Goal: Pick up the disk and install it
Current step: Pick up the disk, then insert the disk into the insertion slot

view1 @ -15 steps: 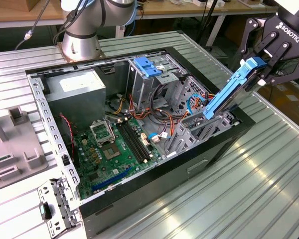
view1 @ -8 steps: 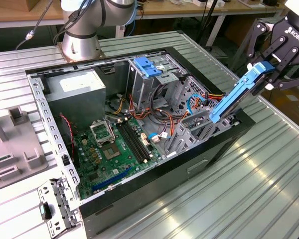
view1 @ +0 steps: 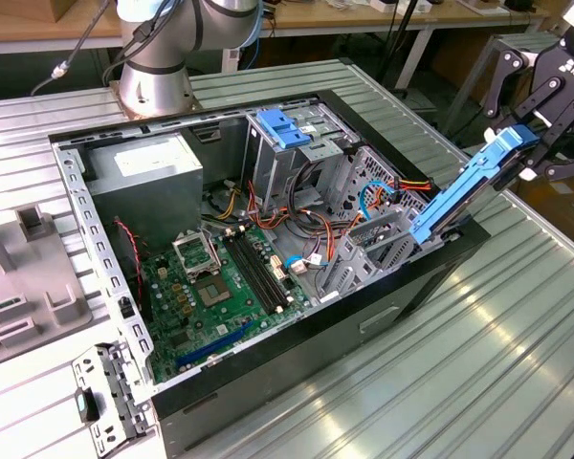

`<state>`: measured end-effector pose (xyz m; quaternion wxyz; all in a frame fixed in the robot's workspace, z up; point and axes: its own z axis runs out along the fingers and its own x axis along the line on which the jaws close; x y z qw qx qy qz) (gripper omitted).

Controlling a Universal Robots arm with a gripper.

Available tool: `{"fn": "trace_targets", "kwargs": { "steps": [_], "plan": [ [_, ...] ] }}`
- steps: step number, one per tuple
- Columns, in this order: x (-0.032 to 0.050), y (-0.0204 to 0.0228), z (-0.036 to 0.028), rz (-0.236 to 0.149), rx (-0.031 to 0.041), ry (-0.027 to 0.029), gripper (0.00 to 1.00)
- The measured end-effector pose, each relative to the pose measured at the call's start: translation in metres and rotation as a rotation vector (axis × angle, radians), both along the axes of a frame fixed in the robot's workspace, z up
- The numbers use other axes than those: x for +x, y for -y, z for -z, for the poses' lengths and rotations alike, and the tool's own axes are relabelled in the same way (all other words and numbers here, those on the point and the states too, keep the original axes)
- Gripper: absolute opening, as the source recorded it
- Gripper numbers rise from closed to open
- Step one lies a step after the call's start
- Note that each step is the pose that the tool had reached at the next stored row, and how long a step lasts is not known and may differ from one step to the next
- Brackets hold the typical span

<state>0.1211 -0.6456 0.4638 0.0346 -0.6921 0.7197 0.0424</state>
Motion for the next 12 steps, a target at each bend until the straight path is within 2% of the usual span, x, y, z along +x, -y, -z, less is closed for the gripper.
{"fn": "trace_targets", "kwargs": {
  "steps": [6,12],
  "plan": [
    [0.0007,0.0001,0.0,0.0,0.0,0.0,0.36],
    [-0.0026,0.0001,0.0002,0.0,0.0001,0.0,0.36]
  ]
}}
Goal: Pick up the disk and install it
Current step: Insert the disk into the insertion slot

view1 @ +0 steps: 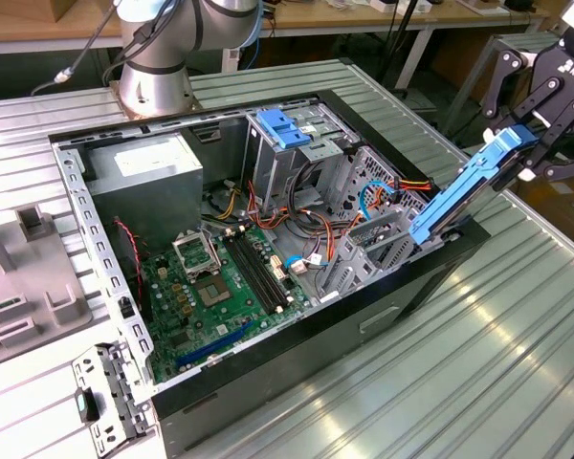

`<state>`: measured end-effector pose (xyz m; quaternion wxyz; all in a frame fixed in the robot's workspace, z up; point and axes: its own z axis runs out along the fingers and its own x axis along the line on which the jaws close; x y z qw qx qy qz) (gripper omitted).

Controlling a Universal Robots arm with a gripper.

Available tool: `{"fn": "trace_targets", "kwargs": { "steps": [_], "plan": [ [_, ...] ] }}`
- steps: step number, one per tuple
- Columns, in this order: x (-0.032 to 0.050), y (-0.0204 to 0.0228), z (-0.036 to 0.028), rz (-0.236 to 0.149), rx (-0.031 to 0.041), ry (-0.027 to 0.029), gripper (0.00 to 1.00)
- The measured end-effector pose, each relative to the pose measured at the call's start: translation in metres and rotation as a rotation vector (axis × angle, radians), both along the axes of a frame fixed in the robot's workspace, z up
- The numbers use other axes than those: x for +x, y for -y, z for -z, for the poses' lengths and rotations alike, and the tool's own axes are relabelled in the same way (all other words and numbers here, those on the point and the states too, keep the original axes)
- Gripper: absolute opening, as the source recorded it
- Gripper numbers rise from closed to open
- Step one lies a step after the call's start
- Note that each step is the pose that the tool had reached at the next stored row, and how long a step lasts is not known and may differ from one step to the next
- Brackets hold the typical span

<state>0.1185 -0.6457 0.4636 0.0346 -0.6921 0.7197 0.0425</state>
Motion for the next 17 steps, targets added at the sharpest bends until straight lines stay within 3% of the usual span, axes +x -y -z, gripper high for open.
{"fn": "trace_targets", "kwargs": {
  "steps": [17],
  "plan": [
    [-0.008,0.0,0.0002,0.0,0.0,0.0,0.36]
  ]
}}
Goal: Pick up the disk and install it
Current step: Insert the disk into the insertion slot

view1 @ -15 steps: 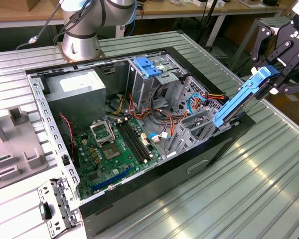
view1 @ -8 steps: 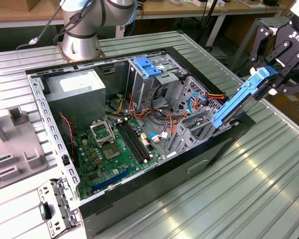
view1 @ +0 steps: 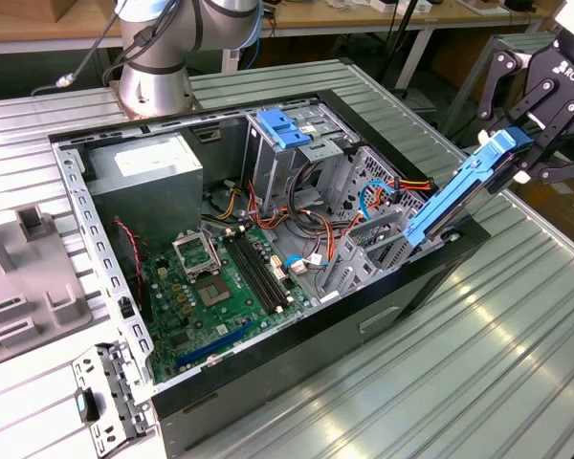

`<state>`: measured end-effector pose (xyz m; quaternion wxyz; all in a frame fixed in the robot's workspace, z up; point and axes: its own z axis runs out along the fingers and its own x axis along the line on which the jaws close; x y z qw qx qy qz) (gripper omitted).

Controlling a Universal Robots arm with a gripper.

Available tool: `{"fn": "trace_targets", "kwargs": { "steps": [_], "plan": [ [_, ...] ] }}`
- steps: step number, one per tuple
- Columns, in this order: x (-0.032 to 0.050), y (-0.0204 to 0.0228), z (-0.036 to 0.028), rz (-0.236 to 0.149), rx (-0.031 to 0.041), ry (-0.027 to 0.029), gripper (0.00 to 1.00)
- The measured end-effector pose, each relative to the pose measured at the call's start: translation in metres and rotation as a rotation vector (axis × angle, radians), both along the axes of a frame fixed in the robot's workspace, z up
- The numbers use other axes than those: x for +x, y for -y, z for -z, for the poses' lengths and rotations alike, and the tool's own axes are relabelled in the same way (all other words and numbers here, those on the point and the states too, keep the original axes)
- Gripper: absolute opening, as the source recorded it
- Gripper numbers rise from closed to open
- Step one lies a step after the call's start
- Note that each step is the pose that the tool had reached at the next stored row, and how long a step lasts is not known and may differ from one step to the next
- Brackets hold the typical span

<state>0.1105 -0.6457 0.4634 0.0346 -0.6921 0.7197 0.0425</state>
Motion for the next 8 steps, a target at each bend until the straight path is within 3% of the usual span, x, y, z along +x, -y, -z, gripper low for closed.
{"fn": "trace_targets", "kwargs": {
  "steps": [8],
  "plan": [
    [-0.008,0.0,0.0006,0.0,0.0,0.0001,0.36]
  ]
}}
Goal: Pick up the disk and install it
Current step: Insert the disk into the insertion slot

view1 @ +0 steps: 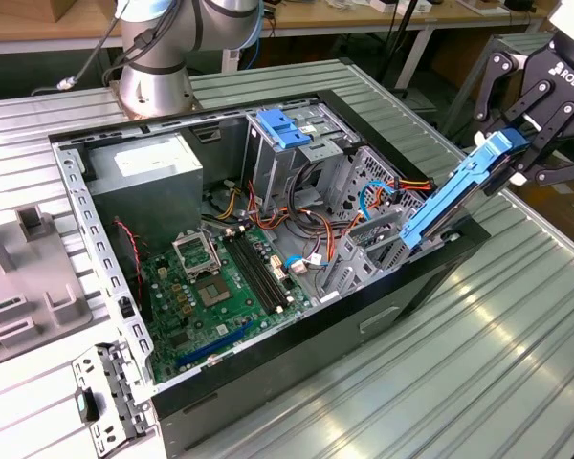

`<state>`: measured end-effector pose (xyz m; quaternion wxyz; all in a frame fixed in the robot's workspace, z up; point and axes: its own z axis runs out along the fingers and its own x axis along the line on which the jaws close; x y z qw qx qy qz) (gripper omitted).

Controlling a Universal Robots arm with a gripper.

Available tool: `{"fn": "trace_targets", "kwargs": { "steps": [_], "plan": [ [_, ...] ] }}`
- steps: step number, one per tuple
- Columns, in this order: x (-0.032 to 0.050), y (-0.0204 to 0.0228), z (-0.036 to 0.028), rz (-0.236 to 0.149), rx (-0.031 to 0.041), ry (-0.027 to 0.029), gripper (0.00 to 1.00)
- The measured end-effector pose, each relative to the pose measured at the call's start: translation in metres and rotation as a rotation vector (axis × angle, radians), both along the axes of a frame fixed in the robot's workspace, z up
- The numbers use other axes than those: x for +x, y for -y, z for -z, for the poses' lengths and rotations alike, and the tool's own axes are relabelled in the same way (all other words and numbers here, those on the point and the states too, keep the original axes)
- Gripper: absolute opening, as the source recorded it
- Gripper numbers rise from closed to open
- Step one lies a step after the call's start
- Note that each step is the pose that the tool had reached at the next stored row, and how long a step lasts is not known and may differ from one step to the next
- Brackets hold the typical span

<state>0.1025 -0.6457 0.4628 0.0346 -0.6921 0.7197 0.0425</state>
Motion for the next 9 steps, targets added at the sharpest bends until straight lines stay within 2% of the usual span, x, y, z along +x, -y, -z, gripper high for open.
{"fn": "trace_targets", "kwargs": {
  "steps": [9],
  "plan": [
    [-0.0153,-0.0002,0.0013,0.0,-0.0002,-0.0001,0.36]
  ]
}}
